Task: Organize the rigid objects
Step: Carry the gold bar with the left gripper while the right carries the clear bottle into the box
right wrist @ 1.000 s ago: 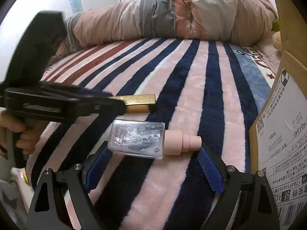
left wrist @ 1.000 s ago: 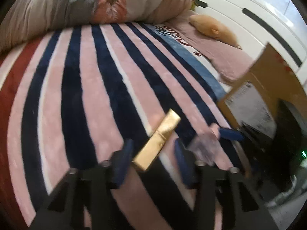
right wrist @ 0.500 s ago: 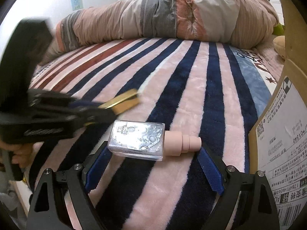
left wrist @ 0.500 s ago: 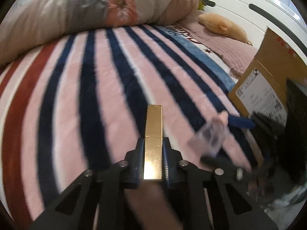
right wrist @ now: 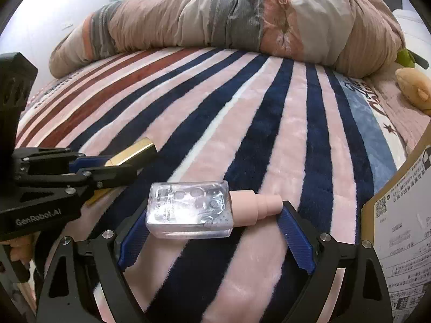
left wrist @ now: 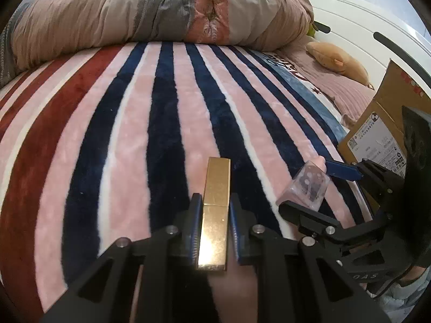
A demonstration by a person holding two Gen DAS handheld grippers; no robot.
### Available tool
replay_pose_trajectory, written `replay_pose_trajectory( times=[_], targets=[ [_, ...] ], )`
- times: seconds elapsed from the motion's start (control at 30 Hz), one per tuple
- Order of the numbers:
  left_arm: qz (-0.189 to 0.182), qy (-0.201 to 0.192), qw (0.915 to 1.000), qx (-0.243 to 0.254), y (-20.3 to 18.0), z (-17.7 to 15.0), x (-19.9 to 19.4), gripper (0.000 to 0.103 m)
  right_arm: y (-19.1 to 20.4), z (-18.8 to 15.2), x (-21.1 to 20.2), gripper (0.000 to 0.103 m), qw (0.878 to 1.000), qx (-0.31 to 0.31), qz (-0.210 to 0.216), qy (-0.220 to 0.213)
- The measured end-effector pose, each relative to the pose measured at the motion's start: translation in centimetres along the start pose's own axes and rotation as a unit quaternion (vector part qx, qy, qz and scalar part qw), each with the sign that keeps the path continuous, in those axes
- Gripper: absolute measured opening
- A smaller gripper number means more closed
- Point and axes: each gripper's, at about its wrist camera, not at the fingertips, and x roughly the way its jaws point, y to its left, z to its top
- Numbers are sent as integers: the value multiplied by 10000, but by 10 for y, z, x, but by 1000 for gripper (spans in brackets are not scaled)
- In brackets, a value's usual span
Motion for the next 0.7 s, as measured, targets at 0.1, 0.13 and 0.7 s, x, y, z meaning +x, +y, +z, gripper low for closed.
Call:
replay_pose_trajectory(
  times=[0.1, 0.13, 0.7],
  targets=[
    [104, -52, 9999, 67, -4, 1, -4, 15, 6, 0, -8, 87, 9998, -158, -69, -97],
    [145, -50, 9999, 68, -4, 1, -8, 15, 8, 0, -13, 87, 9997, -197, -51, -154],
    [436, -1321, 9882, 639, -72, 27, -172, 15, 16, 28, -195, 87, 9769, -678, 546, -1950]
  ],
)
